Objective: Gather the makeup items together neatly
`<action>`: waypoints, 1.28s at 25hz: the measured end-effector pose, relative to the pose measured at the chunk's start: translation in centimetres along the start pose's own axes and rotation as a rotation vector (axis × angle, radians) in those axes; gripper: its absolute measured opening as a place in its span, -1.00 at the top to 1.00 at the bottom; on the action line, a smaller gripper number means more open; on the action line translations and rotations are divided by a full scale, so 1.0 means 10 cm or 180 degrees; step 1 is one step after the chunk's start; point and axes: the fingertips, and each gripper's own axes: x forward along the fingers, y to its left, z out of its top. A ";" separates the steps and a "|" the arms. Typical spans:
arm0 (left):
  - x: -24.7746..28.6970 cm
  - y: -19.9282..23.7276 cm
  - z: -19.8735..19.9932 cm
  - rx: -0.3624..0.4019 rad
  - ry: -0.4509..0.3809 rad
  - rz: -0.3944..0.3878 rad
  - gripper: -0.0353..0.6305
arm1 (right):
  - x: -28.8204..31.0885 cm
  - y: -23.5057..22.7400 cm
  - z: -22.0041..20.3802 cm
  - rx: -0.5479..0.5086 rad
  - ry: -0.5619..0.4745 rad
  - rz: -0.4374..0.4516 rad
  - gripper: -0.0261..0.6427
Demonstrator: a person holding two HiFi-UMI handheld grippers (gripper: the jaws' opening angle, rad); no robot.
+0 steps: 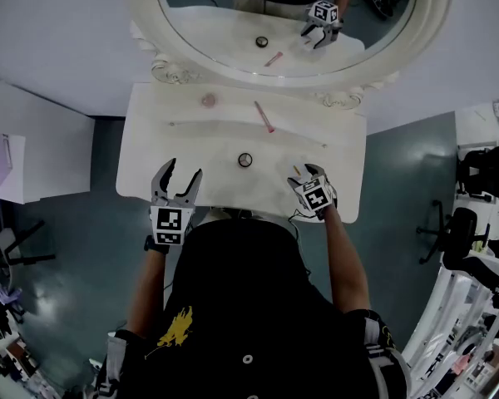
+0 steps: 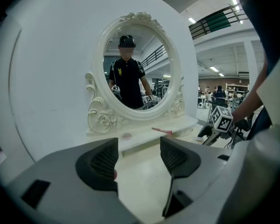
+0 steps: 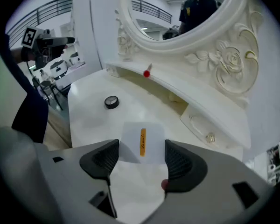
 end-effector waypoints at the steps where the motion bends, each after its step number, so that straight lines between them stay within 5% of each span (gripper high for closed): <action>1: -0.01 0.00 -0.01 -0.0005 0.0002 0.0007 0.03 | 0.00 0.00 0.06 -0.0144 -0.0009 0.0033 -0.04; 10: -0.18 -0.03 -0.09 -0.0119 -0.0026 0.0048 0.06 | 0.14 0.25 0.56 -0.1348 0.0112 0.0526 -0.04; 19: -0.45 -0.05 -0.18 -0.0272 -0.0017 0.0228 0.10 | 0.60 0.66 0.68 -0.2058 0.0526 0.0899 -0.04; 32: -0.64 -0.03 -0.30 -0.0343 0.0025 0.0424 0.09 | 0.88 0.79 0.56 -0.2329 0.0869 0.0936 -0.04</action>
